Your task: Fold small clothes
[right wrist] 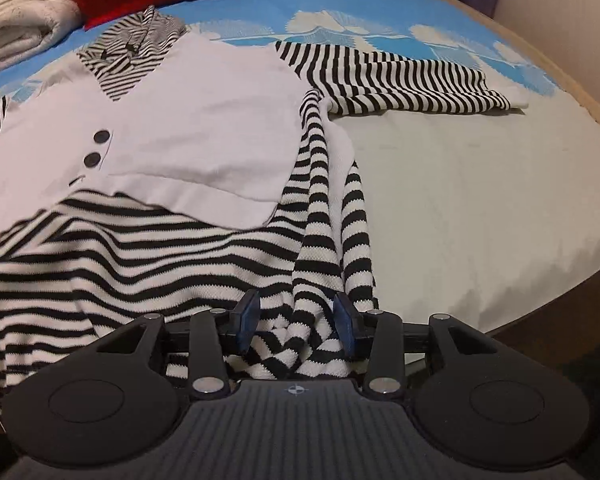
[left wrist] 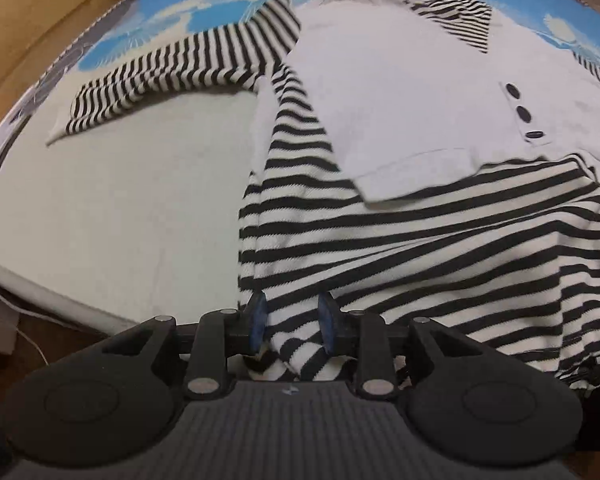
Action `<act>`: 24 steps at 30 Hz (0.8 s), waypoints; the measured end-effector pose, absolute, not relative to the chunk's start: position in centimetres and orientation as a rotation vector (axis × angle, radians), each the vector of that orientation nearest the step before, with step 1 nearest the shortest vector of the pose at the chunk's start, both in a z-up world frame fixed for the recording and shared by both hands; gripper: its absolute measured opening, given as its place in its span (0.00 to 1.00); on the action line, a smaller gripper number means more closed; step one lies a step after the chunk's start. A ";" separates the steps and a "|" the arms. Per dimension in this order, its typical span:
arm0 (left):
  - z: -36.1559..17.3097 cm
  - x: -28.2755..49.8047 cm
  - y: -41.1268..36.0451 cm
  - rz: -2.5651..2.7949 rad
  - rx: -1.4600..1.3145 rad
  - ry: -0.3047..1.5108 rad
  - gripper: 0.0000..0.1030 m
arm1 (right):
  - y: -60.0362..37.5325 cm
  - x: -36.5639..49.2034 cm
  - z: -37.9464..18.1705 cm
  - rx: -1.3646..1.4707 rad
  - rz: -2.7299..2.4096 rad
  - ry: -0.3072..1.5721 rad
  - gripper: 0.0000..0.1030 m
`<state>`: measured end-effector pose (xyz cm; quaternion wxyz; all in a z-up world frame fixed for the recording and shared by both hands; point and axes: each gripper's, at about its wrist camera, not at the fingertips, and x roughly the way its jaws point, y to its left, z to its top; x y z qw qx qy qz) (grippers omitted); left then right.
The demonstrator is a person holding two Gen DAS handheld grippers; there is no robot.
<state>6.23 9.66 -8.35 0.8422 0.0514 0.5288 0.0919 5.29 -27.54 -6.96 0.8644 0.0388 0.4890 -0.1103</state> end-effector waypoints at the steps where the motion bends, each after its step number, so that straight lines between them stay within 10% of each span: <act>1: -8.2 6.2 10.1 0.217 0.103 1.122 0.51 | -27.5 5.1 -7.0 0.072 -0.235 1.029 0.41; 9: -4.8 5.1 9.3 0.156 0.120 0.895 0.56 | -27.1 4.9 -6.8 0.087 -0.210 1.034 0.41; 14: -9.0 6.2 9.7 0.104 0.000 1.151 0.59 | -27.0 4.9 -6.7 0.083 -0.208 1.040 0.41; 24: -2.0 5.2 10.3 0.157 -0.048 0.738 0.63 | -27.2 4.2 -2.9 0.142 -0.151 0.901 0.41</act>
